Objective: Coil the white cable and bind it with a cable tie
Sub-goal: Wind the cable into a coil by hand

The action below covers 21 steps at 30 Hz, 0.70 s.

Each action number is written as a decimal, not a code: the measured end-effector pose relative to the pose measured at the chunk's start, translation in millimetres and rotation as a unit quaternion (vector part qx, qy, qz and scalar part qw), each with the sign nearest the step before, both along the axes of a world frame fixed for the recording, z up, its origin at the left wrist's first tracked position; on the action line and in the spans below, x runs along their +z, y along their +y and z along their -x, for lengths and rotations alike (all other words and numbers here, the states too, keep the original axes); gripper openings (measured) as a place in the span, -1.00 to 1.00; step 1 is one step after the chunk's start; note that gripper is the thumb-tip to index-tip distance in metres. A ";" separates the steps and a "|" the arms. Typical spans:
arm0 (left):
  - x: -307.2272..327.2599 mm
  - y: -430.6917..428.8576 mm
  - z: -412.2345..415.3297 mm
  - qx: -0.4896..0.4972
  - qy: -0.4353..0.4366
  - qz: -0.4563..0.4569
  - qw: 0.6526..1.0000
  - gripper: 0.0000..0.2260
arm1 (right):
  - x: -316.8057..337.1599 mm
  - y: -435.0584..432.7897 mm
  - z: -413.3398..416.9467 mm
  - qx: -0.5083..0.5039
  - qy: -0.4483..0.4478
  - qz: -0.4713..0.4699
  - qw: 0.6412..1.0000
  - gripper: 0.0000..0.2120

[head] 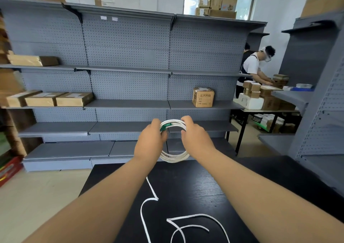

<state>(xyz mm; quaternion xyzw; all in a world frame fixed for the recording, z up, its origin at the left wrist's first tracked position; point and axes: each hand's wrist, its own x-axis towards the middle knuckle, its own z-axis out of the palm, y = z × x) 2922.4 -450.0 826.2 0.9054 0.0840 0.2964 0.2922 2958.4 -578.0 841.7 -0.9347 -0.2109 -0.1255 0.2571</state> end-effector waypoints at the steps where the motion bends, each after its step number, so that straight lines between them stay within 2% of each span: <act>1: 0.1 0.0 -0.5 0.004 0.008 -0.036 0.999 -0.88 | 0.8 0.6 1.3 0.007 -0.028 0.037 0.999 -0.71; 5: 1.0 -0.8 -1.7 -0.004 0.038 -0.142 0.989 -0.86 | 2.5 1.5 6.5 0.023 -0.088 0.152 0.984 -0.60; 7: 2.3 -0.8 -1.9 -0.003 0.041 -0.177 0.983 -0.87 | 3.4 0.4 8.0 0.028 -0.099 0.174 0.979 -0.56; 10: 2.9 0.6 -2.8 0.000 0.040 -0.191 0.981 -0.86 | 3.3 -0.4 7.3 0.032 -0.093 0.166 0.981 -0.61; 13: 2.5 0.0 -1.5 -0.010 0.036 -0.172 0.984 -0.85 | 0.0 -0.3 3.7 0.025 -0.083 0.134 0.987 -0.70; 21: 2.2 0.6 2.8 -0.017 0.012 -0.010 1.000 -0.85 | -3.0 -3.9 -4.4 -0.013 -0.014 0.024 1.000 -0.84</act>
